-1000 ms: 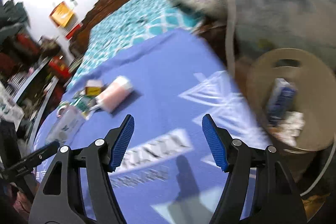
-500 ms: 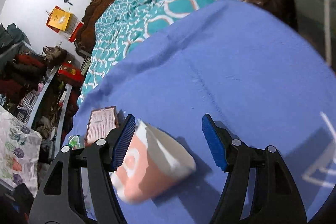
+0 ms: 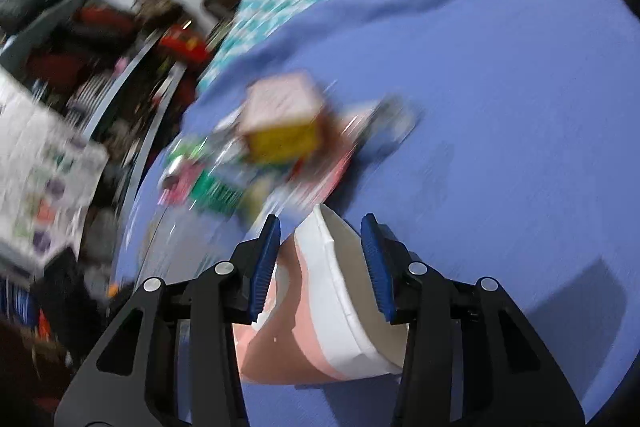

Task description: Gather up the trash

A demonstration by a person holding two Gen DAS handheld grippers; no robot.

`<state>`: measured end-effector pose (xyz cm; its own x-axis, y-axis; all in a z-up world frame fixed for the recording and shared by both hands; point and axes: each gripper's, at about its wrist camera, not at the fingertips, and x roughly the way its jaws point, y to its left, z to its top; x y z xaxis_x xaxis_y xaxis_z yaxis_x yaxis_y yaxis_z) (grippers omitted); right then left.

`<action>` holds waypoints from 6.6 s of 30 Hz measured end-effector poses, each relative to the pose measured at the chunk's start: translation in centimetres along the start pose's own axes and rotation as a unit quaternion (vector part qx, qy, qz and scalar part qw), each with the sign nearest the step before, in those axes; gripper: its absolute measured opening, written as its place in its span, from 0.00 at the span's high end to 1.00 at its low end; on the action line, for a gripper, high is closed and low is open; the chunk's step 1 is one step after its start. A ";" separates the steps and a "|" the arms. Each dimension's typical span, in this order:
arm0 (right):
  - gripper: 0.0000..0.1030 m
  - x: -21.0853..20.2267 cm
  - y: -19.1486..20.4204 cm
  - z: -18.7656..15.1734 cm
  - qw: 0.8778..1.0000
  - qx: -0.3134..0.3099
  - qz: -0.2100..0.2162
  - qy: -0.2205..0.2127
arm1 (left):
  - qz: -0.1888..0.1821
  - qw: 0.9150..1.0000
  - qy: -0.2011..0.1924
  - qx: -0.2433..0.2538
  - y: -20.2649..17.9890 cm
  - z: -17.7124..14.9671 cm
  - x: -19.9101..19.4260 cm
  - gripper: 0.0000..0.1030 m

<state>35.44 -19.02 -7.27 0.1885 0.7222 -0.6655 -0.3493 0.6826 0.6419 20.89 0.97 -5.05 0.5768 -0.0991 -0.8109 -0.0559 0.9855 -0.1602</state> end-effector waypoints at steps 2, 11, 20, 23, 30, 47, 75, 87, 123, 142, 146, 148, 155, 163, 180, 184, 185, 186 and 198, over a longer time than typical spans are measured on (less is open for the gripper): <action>0.55 0.0 1.9 -2.6 1.000 -0.015 0.014 0.010 | 0.000 1.000 -0.003 -0.002 0.4 -2.1 -1.7 0.39; 0.44 -0.8 7.5 -8.8 0.997 -0.064 0.034 0.010 | -0.003 0.999 -0.015 -0.030 2.6 -9.5 -7.8 0.38; 0.45 0.7 -1.1 1.8 0.993 0.099 -0.017 -0.055 | 0.007 0.999 -0.026 -0.046 3.0 -9.5 -8.1 0.37; 0.45 2.2 -1.2 4.1 0.994 0.102 -0.008 -0.044 | 0.006 0.999 -0.021 -0.043 3.0 -9.6 -7.9 0.37; 0.87 4.6 -0.3 4.3 0.995 0.082 -0.046 -0.030 | 0.016 0.999 -0.022 -0.038 2.7 -9.6 -7.7 0.37; 0.91 -11.6 -0.7 -12.0 0.990 0.062 -0.050 -0.115 | 0.042 0.998 -0.015 -0.040 2.5 -6.2 -5.3 0.37; 0.88 -11.1 -2.7 -17.5 0.991 0.092 -0.018 -0.092 | -0.011 0.998 0.014 0.061 -9.3 -5.3 -3.7 0.10; 0.74 -11.3 -2.9 -17.4 0.990 0.107 0.006 -0.095 | -0.016 0.997 0.024 0.072 -10.5 -5.5 -2.5 0.09; 0.68 -10.4 -1.1 -16.7 0.993 0.089 -0.003 -0.080 | -0.073 0.997 0.013 0.022 -6.5 -6.1 -3.2 0.36; 0.93 -15.1 -3.0 -16.6 0.986 0.079 -0.017 -0.146 | -0.114 0.993 0.015 0.032 -10.3 -4.5 -3.2 0.37; 0.93 -16.8 -4.7 -16.9 0.981 0.094 -0.022 -0.166 | -0.129 0.991 0.025 0.035 -12.0 -3.7 -2.4 0.37; 0.93 -17.5 -5.5 -17.1 0.979 0.101 -0.025 -0.174 | -0.133 0.990 0.027 0.038 -12.7 -3.4 -2.1 0.37; 0.93 -20.0 -8.3 -18.2 0.972 0.126 -0.032 -0.197 | -0.139 0.988 0.032 0.059 -16.0 -2.1 -0.8 0.37; 0.93 -23.7 -11.9 -18.7 0.958 0.159 -0.052 -0.233 | -0.168 0.981 0.047 0.091 -20.5 -0.3 1.3 0.37; 0.89 -32.2 -22.3 -17.5 0.902 0.247 -0.159 -0.317 | -0.245 0.940 0.077 0.222 -40.3 4.8 6.9 0.34; 0.67 -32.5 -23.6 -17.8 0.897 0.266 -0.157 -0.317 | -0.217 0.945 0.094 0.226 -42.8 4.9 9.3 0.23; 0.35 -32.6 -23.5 -18.0 0.894 0.267 -0.157 -0.323 | -0.215 0.947 0.095 0.220 -42.8 5.0 9.5 0.23; 0.24 -32.9 -23.3 -18.3 0.891 0.264 -0.162 -0.333 | -0.218 0.949 0.095 0.207 -42.3 5.2 9.5 0.23; 0.30 -31.4 -14.4 -17.3 0.915 0.183 -0.110 -0.342 | -0.185 0.970 -0.010 0.155 -29.7 3.3 0.3 0.23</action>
<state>18.69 -53.42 -2.16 0.7915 0.3779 -0.4804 0.0739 0.7211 0.6889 25.42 -27.89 1.39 0.5268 -0.4536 -0.7188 0.4040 0.8777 -0.2578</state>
